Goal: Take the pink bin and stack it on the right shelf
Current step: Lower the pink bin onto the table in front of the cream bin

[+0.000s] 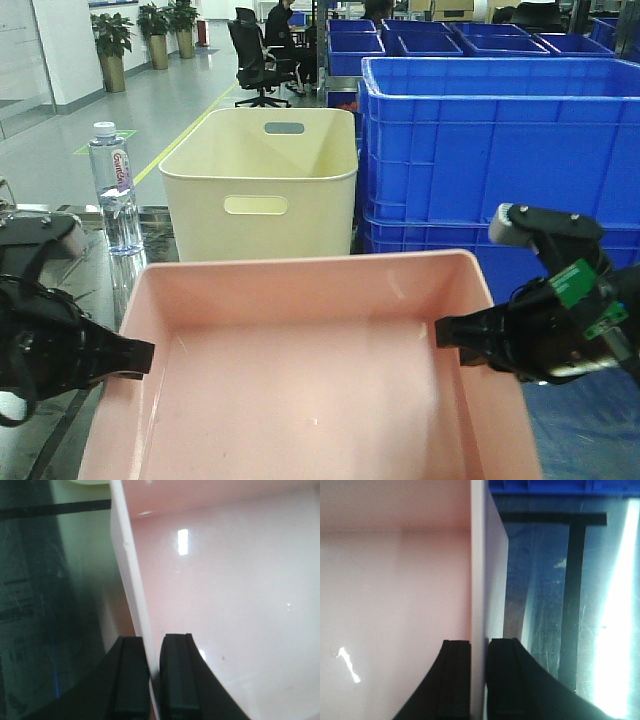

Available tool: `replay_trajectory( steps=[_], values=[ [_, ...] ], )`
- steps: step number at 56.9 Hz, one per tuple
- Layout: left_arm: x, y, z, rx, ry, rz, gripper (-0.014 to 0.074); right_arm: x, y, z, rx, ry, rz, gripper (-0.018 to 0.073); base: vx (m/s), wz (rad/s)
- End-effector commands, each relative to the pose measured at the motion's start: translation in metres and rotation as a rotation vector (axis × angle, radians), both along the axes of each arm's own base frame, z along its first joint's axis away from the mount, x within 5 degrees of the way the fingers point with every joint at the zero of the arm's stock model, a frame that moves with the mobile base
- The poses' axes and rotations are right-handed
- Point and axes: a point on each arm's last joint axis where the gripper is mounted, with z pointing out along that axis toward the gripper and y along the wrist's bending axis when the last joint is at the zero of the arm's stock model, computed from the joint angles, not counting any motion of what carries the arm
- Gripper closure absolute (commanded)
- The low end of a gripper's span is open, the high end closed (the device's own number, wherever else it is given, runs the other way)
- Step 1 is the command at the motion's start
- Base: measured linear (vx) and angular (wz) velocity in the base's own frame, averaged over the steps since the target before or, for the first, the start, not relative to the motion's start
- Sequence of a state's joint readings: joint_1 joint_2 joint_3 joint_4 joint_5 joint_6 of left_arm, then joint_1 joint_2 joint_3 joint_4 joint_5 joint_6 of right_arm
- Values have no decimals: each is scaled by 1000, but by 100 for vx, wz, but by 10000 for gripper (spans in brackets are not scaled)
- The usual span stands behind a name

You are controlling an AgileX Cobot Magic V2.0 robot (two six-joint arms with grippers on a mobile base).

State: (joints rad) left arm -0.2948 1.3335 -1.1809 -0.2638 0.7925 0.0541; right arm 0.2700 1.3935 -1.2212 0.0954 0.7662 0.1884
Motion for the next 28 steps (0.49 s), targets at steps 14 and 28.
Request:
replay_trajectory(
  steps=[14, 28],
  values=[
    [28, 0, -7, 53, -93, 28, 556, 21, 3, -5, 47, -32, -41, 534, 0, 0],
    [38, -3, -18, 56, -82, 33, 379, 29, 5, -16, 14, -18, -20, 377, 0, 0]
  ],
)
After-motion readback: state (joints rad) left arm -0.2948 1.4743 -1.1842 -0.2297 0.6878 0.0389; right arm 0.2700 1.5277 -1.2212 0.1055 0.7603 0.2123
